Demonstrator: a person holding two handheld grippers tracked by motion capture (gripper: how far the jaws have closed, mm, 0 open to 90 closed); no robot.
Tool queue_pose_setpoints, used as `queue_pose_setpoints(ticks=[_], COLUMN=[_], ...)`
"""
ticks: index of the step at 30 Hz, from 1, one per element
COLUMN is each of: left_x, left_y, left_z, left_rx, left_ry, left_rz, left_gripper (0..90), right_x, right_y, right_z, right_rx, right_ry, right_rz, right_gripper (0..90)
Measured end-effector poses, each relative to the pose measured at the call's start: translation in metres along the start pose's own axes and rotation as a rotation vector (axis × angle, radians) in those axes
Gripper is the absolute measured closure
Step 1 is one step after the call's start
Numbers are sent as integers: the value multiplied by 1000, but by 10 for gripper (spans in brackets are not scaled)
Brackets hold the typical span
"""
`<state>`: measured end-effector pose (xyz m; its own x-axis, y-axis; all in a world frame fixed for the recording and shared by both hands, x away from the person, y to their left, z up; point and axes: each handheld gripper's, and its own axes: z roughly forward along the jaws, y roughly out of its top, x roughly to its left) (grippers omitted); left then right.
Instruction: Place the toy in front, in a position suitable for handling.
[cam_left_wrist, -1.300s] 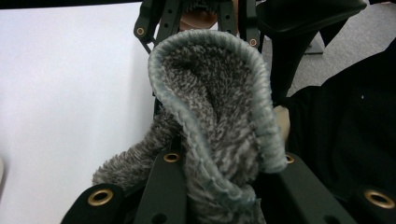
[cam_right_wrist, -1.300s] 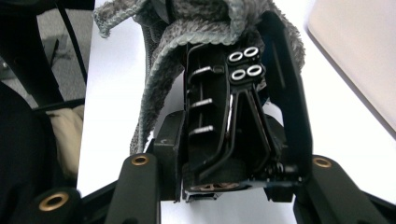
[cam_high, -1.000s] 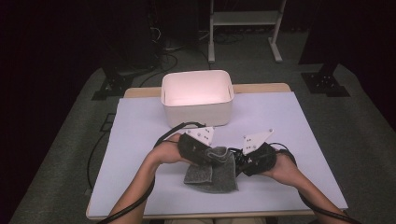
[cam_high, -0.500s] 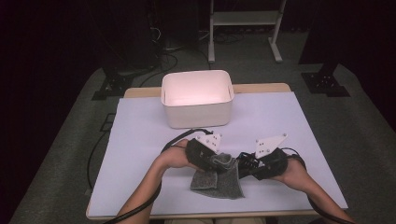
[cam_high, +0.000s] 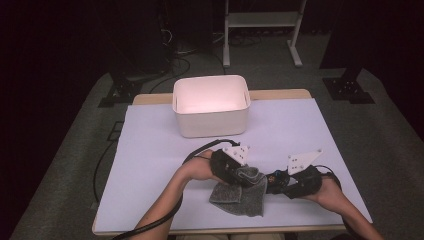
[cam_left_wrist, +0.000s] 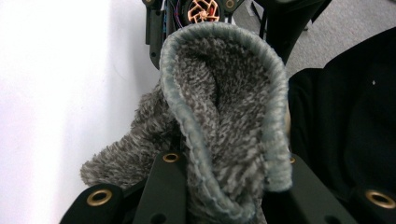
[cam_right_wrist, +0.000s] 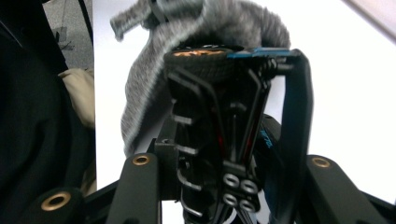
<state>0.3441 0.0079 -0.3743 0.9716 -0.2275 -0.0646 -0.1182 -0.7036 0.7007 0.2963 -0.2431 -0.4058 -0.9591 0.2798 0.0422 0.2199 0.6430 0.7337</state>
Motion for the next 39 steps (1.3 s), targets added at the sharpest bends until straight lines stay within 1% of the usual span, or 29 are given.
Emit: queue_pose_setpoints(ticks=[3, 8, 10, 13, 16, 17, 18, 19, 22, 24, 25, 26, 28, 31, 32, 34, 35, 37, 39], left_x=[1, 5, 7, 8, 8, 8, 9, 9, 9, 8, 8, 8, 8, 7, 7, 6, 6, 5, 4], left_y=[6, 21, 27, 31, 32, 32, 32, 32, 33, 33, 33, 33, 32, 29, 27, 23, 20, 12, 6], left_z=[6, 20, 25, 30, 32, 33, 33, 33, 33, 32, 31, 30, 29, 25, 23, 19, 17, 12, 8], left_rx=[10, 53, 71, 79, 82, 82, 83, 82, 83, 84, 78, 83, 87, 89, 92, 85, 75, 50, 37], left_ry=[-9, -28, -34, -45, -47, -44, -47, -50, -48, -46, -46, -45, -39, -34, -33, -26, -25, -24, -21], left_rz=[8, 38, 48, 55, 54, 55, 54, 55, 58, 62, 58, 60, 58, 54, 55, 43, 36, 22, 9], left_gripper=[760, 761, 760, 760, 759, 759, 757, 757, 757, 757, 757, 757, 753, 753, 753, 753, 753, 753, 753], right_x=[0, -1, -2, -1, -1, -1, -1, 0, 0, 0, -1, -1, 0, 1, 1, 0, -1, -1, 0], right_y=[-11, -34, -43, -54, -60, -61, -60, -60, -58, -55, -53, -50, -43, -31, -28, -25, -24, -22, -22], right_z=[-1, 0, 2, 5, 6, 7, 7, 7, 4, 0, -1, -1, 0, 8, 11, 17, 20, 21, 21], right_rx=[6, 15, 27, 22, 12, 19, 30, 35, 25, 15, 13, 19, 31, 74, 92, 127, 133, 136, 129], right_ry=[1, 7, 12, 12, 11, 4, -14, -16, -22, -28, -29, -30, -34, -31, -32, -33, -14, -20, -22], right_rz=[26, 73, 82, 107, 127, 123, 111, 107, 114, 124, 122, 117, 97, 63, 49, 31, 19, 6, 4], right_gripper=[567, 567, 567, 566, 558, 546, 535, 532, 488, 429, 421, 421, 419, 432, 448, 513, 547, 552, 553])
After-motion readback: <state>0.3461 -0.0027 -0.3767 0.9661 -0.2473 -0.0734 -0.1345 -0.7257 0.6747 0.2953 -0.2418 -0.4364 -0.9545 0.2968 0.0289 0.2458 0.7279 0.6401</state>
